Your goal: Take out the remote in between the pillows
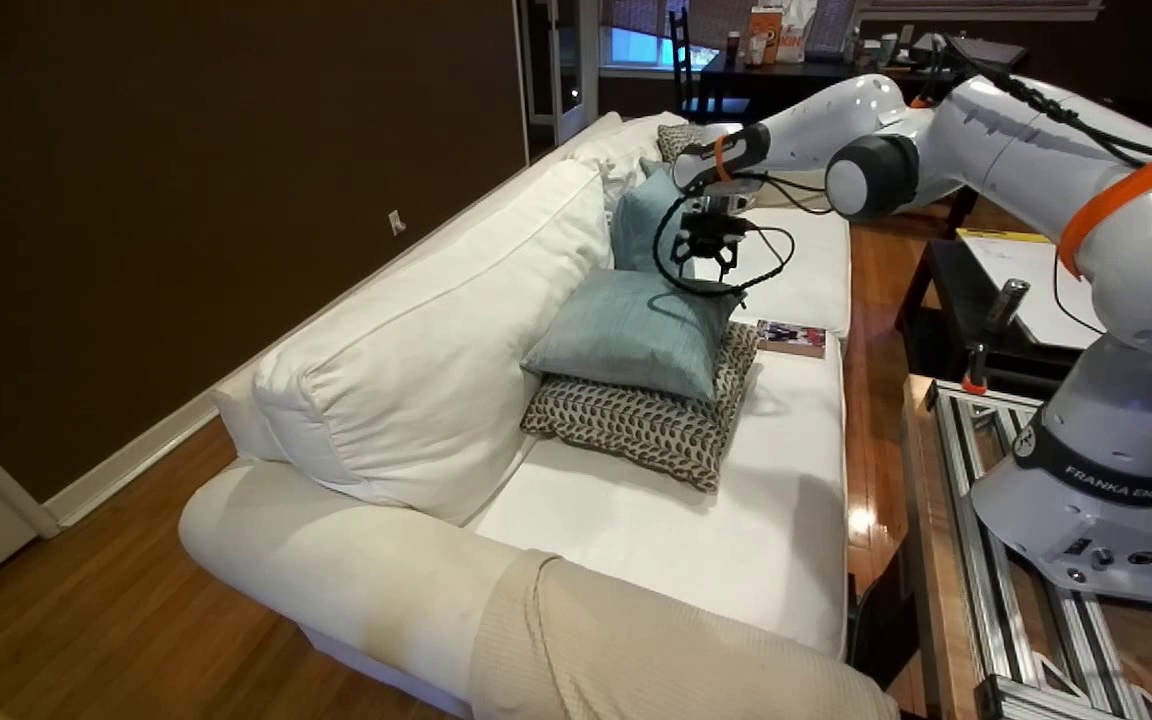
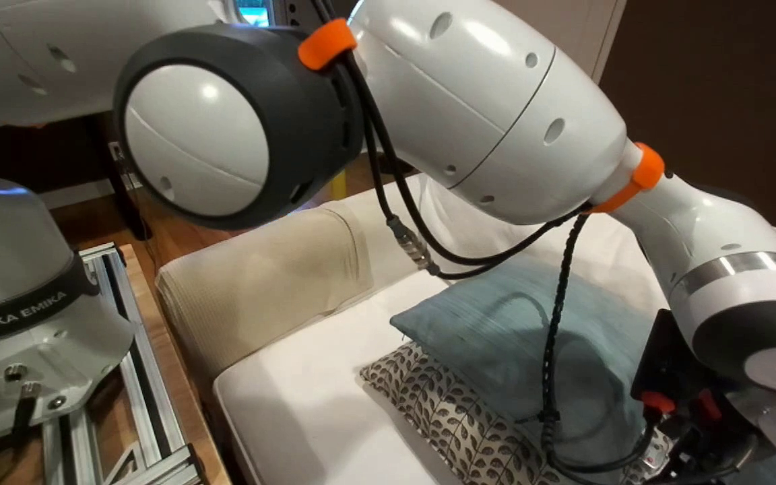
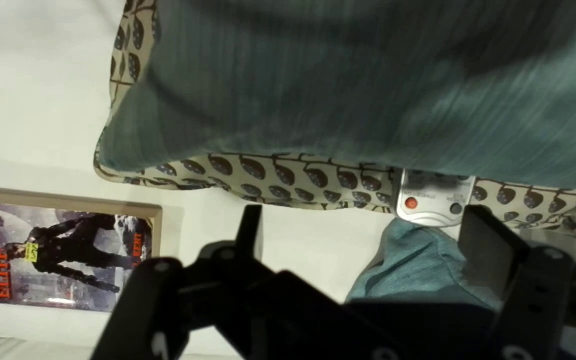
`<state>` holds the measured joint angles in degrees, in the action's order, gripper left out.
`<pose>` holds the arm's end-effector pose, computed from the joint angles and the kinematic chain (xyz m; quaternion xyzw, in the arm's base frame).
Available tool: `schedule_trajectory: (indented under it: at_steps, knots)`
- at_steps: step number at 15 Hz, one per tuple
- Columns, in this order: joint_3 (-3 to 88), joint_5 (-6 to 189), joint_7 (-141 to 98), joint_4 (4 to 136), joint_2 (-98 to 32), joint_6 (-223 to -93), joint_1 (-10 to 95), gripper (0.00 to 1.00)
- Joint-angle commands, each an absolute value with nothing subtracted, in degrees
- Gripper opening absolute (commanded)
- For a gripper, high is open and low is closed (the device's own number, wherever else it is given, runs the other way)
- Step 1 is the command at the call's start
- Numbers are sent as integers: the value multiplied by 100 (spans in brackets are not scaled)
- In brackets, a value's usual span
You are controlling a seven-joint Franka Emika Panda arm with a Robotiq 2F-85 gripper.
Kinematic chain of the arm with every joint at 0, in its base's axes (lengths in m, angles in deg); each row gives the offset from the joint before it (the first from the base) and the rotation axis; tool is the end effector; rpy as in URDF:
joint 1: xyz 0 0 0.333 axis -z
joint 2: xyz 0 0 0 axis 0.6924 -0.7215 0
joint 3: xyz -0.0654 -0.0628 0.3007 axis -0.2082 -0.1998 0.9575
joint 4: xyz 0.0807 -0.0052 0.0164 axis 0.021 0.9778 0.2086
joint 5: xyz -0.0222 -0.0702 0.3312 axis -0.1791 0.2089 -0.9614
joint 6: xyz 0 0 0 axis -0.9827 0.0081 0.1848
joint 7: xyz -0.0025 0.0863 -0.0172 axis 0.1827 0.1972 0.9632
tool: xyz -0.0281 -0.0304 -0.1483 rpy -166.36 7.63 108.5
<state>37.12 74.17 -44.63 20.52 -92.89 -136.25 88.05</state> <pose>0.4912 -0.5345 0.0825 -0.7603 0.6468 0.0411 0.0424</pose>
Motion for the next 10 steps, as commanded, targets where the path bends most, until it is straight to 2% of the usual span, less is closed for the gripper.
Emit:
schedule_trajectory:
  at_steps: [1,10]
  knots:
    - [3851,7412,-4296,1384,-9760,-13473,8925,100]
    - [3871,7590,-4203,525,-10466,-13844,8869,100]
